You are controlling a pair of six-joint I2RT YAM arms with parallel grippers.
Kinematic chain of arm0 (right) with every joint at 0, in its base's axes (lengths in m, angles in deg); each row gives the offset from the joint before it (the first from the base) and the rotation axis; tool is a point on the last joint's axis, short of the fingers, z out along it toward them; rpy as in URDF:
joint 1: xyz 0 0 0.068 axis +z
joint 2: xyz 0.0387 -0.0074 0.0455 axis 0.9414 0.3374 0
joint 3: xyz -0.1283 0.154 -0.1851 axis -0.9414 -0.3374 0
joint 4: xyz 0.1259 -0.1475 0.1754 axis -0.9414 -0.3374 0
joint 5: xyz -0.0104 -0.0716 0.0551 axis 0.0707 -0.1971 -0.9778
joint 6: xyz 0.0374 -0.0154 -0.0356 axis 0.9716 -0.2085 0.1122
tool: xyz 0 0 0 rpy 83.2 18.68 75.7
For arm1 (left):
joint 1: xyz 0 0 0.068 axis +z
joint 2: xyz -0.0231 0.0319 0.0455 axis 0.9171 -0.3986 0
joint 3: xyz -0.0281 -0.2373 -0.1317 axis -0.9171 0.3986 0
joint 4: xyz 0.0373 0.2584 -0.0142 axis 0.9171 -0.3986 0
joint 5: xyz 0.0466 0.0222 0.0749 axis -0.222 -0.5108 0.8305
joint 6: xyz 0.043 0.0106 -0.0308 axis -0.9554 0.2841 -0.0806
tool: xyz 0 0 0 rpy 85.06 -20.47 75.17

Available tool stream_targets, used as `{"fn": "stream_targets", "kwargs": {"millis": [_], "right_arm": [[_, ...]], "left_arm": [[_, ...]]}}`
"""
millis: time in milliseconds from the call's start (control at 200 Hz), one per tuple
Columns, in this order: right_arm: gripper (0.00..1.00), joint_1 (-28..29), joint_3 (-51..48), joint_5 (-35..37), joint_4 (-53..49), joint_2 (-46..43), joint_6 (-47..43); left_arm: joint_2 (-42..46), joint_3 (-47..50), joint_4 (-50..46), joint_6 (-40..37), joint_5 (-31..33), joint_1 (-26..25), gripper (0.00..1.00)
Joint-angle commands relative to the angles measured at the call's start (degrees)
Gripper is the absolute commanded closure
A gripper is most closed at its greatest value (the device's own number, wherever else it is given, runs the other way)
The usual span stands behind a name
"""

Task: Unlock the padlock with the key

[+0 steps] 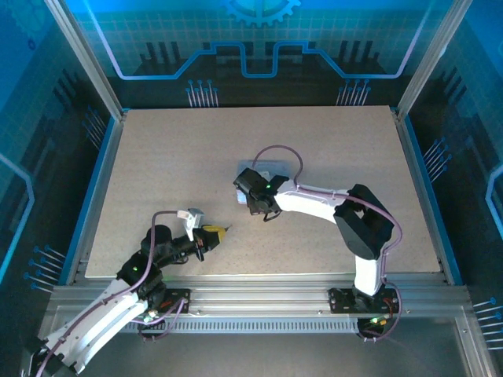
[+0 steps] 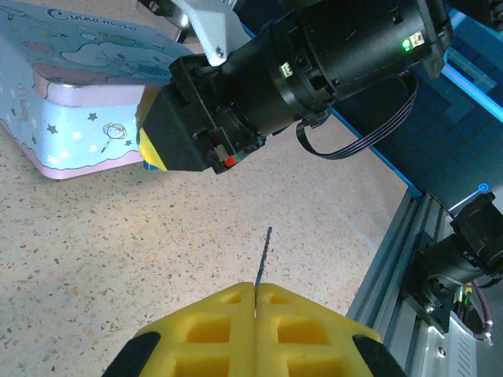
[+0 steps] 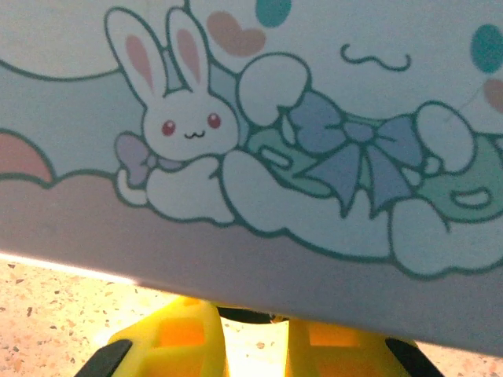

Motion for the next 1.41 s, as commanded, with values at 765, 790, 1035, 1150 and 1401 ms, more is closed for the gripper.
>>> {"fn": "stream_targets", "kwargs": {"millis": [765, 790, 1035, 1150, 1401], "right_arm": [[0.92, -7.13, 0.14, -22.95, -0.36, -8.29, -2.74], [0.93, -7.45, -0.07, -23.56, 0.03, -8.40, -2.57], [0.93, -11.07, -3.69, -29.58, 5.04, -10.65, -0.70], [0.93, -12.33, -4.22, -30.21, 5.90, -11.41, -0.54], [0.94, -15.18, -5.36, -33.31, 8.05, -12.07, 0.20]], "left_arm": [[-36.21, 4.15, 48.58, -3.91, 2.97, -3.62, 1.00], [-39.38, 3.82, 51.50, -3.61, 2.64, -3.58, 1.00], [-66.00, -2.35, 73.90, 0.02, -0.32, -3.88, 1.00], [-67.01, -3.60, 73.82, -1.06, 0.96, -4.00, 1.00], [-72.63, -9.10, 73.89, 1.77, -4.42, -1.52, 1.00]]}}
